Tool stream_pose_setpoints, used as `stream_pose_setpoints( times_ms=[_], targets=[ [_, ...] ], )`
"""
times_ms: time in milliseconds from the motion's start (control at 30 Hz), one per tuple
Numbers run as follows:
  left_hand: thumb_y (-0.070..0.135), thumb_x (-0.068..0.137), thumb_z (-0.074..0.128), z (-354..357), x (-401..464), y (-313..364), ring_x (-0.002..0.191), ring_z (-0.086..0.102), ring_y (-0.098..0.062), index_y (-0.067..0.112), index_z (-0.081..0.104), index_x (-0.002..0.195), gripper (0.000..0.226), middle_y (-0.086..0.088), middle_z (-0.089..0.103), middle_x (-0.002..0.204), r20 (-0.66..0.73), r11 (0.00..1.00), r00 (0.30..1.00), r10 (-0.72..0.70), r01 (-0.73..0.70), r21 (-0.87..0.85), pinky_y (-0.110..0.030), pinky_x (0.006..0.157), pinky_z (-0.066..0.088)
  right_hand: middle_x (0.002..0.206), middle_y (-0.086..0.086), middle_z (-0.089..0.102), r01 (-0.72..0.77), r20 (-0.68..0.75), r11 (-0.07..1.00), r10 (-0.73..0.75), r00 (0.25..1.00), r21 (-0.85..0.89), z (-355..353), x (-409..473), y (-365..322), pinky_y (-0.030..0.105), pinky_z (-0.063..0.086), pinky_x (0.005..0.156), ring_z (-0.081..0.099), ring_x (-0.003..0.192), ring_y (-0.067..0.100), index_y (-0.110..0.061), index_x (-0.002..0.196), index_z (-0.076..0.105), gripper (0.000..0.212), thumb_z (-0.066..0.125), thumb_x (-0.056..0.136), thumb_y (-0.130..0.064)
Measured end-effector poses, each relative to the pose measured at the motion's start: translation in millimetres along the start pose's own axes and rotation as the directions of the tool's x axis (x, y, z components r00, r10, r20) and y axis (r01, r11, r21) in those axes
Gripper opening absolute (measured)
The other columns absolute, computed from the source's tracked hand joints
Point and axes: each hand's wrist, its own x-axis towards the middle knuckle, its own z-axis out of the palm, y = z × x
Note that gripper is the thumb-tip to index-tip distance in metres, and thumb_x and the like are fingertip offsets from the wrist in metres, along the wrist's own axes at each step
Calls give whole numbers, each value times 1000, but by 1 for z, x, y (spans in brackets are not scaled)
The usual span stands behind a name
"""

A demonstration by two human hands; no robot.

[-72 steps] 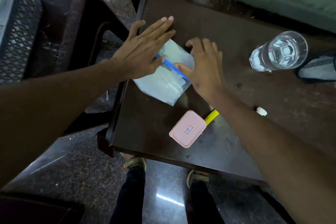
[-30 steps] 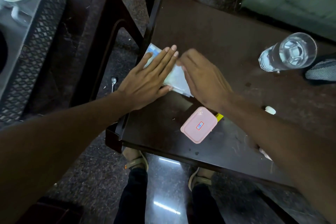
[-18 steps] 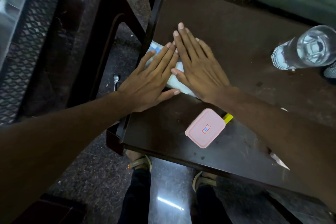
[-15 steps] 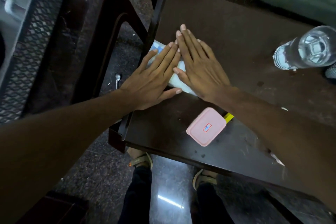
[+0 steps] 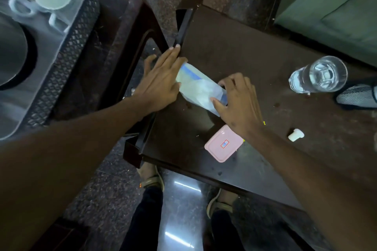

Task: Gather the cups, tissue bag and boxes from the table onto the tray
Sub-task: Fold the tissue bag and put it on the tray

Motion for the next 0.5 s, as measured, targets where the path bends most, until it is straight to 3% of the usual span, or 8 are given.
stream_pose_setpoints(
  times_ms=[67,167,233,300,367,433,500],
  targets=[
    [15,89,69,-5,2,5,161,22,-20,17,45,150,66,-6,35,168,1,998,999,-48,48,-42,-49,128,9,115,4,56,-132,41,985,128,991,107,-1,4,-6,38,43,92,53,108,27,-17,108,62,33,78,83,-32],
    [9,80,70,-23,2,11,132,54,-22,20,51,119,44,-2,60,124,-67,990,991,-115,108,-90,-47,124,19,102,3,63,-231,86,930,215,973,285,-18,22,-18,32,42,83,60,101,27,-13,100,64,23,76,82,-19],
    [5,80,65,-46,-3,10,112,63,-24,19,48,108,36,2,61,103,-105,955,972,-210,181,-236,-40,110,31,94,-1,66,-244,52,897,242,969,370,-44,40,-31,25,38,76,65,94,24,-13,101,67,21,77,82,-16],
    [3,82,65,-72,-11,4,97,66,-27,13,51,106,30,0,64,97,-165,855,934,-316,205,-476,-40,90,47,97,-2,67,-231,9,868,254,967,440,-76,63,-51,22,41,78,67,96,22,-13,108,69,28,79,83,-15],
    [3,82,67,-103,-23,-4,90,65,-24,10,55,112,33,-2,67,101,-250,740,869,-426,176,-649,-40,81,53,109,4,70,-181,-19,837,223,975,517,-110,90,-81,30,52,84,68,103,23,-12,118,67,35,79,85,-14],
    [7,84,71,-133,-40,-16,83,63,-16,13,58,115,34,2,68,101,-357,683,773,-525,133,-718,-32,77,53,121,10,69,-70,-65,817,130,989,572,-139,119,-122,40,56,95,67,112,26,-8,126,63,42,78,86,-11],
    [13,87,72,-159,-60,-31,77,63,-10,18,60,114,30,7,68,98,-440,645,653,-617,100,-757,-28,73,52,123,8,69,59,-123,806,17,992,589,-158,143,-171,28,53,96,65,112,21,-7,128,63,44,76,86,-7]
  ],
)
